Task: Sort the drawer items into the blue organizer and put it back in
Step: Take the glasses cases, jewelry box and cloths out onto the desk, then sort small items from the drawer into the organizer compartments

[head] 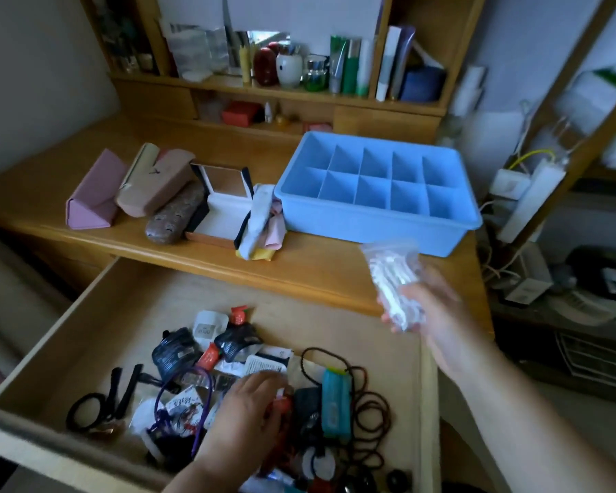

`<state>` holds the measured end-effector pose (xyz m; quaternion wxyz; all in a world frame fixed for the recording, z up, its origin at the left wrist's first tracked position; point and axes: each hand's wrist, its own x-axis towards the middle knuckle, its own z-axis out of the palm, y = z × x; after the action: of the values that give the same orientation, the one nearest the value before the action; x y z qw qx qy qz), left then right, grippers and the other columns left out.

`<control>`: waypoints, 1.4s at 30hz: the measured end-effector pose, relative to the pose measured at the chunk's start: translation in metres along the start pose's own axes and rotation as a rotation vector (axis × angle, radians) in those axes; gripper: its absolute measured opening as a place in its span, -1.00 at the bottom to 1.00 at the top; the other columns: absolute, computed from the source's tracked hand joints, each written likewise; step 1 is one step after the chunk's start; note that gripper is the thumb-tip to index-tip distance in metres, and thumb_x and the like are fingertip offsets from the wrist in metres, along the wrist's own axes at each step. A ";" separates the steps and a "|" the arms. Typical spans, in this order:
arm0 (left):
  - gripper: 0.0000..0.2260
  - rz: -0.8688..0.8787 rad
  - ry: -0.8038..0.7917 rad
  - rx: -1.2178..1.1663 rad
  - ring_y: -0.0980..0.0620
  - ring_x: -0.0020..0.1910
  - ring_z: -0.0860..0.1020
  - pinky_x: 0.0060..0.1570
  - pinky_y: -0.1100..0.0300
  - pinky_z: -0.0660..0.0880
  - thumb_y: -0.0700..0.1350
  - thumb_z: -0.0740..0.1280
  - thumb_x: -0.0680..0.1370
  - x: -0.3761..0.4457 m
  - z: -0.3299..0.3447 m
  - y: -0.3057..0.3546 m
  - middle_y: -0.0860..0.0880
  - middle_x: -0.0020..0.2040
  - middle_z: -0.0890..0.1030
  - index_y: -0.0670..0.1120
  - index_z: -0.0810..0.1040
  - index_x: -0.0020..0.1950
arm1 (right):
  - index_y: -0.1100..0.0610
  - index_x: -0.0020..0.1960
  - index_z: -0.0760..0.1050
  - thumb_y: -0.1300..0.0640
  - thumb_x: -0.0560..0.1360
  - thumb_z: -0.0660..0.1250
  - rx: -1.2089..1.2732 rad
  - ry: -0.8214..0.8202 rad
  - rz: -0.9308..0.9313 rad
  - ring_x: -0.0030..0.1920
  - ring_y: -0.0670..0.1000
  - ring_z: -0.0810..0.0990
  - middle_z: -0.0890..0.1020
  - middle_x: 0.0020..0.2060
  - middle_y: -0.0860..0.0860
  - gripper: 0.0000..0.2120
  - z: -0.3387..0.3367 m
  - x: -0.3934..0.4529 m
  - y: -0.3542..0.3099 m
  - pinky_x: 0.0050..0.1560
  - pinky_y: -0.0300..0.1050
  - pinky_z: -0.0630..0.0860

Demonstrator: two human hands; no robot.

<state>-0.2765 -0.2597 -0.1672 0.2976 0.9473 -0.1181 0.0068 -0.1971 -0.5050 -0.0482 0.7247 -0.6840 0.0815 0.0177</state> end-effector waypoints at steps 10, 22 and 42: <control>-0.67 -0.101 0.025 -0.046 0.01 0.06 0.59 0.07 0.13 0.52 -0.12 0.33 0.37 0.004 0.000 -0.014 0.04 0.12 0.61 -0.02 0.64 0.12 | 0.12 0.20 0.50 -0.26 0.56 0.00 -1.496 0.295 -0.007 0.23 0.20 0.44 0.48 0.24 0.17 -0.45 -0.042 0.123 -0.072 0.21 0.05 0.39; -0.76 0.048 -0.114 0.043 0.06 0.13 0.51 0.12 0.31 0.37 -0.14 0.30 0.50 -0.001 0.003 0.003 0.07 0.12 0.57 -0.02 0.59 0.15 | 0.16 -0.05 0.55 0.00 0.44 0.29 -1.296 0.296 -0.906 -0.02 0.19 0.53 0.60 -0.09 0.11 -0.77 -0.025 0.066 -0.029 0.07 0.06 0.41; -0.31 0.078 -0.451 0.418 -0.06 0.52 -0.03 0.50 -0.05 -0.14 0.13 0.31 0.47 0.022 0.043 0.029 -0.01 0.56 -0.05 0.07 0.07 0.52 | -0.14 0.23 0.44 0.23 0.48 0.28 -0.988 -0.068 0.018 -0.01 -0.09 0.55 0.55 0.13 -0.05 -0.60 0.002 -0.043 0.141 -0.08 -0.34 0.44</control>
<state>-0.2642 -0.3113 -0.1844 0.0622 0.9603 -0.2137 -0.1680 -0.2585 -0.4900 -0.1813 0.3157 -0.9441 0.0459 0.0827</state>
